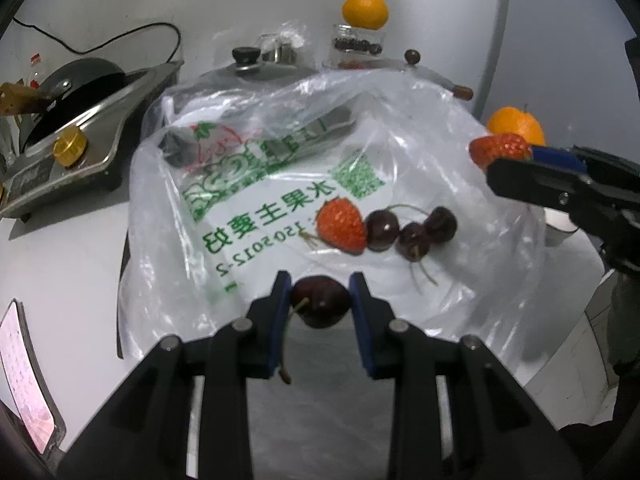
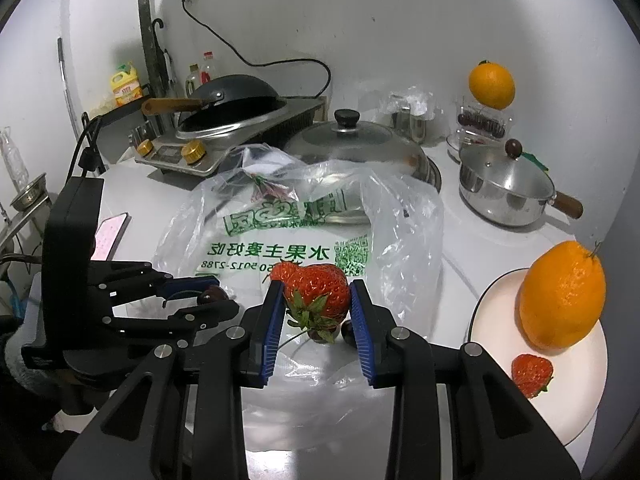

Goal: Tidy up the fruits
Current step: 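Carry the strawberry and the cherry toward the white plate with both grippers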

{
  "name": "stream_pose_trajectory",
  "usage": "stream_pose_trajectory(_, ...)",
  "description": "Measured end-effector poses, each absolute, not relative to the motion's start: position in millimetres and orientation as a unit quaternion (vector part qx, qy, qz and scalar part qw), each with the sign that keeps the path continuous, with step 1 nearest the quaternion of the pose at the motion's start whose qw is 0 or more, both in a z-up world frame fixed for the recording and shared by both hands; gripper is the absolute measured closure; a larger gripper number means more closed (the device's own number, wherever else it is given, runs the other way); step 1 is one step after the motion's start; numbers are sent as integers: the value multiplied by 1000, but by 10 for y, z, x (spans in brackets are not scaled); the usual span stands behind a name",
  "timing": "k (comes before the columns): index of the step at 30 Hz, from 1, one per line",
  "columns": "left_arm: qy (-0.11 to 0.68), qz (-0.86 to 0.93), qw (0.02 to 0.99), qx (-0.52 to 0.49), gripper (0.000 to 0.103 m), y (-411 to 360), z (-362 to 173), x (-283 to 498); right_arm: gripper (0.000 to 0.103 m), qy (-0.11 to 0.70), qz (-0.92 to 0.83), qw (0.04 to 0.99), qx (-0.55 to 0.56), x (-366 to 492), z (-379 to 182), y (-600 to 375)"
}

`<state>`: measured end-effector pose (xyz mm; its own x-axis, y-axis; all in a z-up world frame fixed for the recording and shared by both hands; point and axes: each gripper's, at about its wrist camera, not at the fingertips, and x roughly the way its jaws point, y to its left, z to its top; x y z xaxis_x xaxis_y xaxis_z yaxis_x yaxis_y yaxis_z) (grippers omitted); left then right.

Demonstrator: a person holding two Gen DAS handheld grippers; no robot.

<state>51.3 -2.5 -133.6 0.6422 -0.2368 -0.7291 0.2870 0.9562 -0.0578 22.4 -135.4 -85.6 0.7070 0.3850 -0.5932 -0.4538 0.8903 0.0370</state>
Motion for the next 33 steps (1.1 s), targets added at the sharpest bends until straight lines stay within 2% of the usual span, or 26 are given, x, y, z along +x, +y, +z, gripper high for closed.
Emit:
stream_pose_trajectory(20, 360, -157, 919, 43, 72, -336, -892, 381, 68, 272, 227, 934, -36, 32, -583, -1678)
stream_pose_trajectory(33, 356, -176, 916, 59, 72, -724, -809, 365, 68, 271, 204, 941, -16, -70, -609, -2088)
